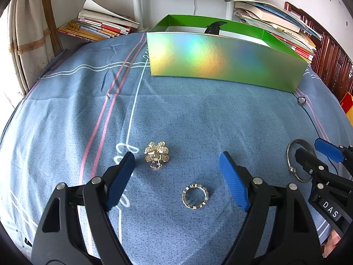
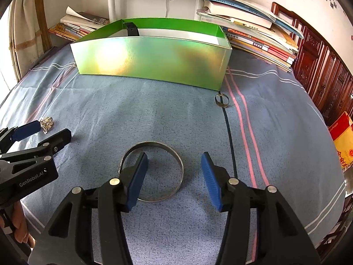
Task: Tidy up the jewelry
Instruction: 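Lower the right tool around the silver bangle while the left tool aligns over the gold flower charm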
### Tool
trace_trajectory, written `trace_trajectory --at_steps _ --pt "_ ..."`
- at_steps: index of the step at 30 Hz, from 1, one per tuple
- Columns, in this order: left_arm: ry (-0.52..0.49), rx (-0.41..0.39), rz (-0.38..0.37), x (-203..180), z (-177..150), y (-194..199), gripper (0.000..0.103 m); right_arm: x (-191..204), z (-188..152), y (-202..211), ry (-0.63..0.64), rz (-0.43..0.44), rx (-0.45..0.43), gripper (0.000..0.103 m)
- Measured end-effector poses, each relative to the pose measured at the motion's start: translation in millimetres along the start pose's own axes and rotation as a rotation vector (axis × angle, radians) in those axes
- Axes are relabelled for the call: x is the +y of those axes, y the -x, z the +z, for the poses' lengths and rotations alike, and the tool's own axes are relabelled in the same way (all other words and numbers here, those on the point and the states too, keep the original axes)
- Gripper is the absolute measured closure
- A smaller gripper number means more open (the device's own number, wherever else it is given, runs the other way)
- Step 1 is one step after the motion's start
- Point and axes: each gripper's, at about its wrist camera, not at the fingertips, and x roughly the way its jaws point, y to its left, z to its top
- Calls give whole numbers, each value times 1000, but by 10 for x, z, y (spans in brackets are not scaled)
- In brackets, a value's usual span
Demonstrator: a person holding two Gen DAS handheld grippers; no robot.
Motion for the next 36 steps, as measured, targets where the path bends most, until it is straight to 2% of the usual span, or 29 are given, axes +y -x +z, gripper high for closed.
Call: trace_trajectory --at_steps 10,36 --pt "1 1 1 -6 -1 0 24 -25 -1 -5 -11 5 1 48" --pt "0 3 1 -11 -2 -1 24 5 10 -5 8 2 -6 49"
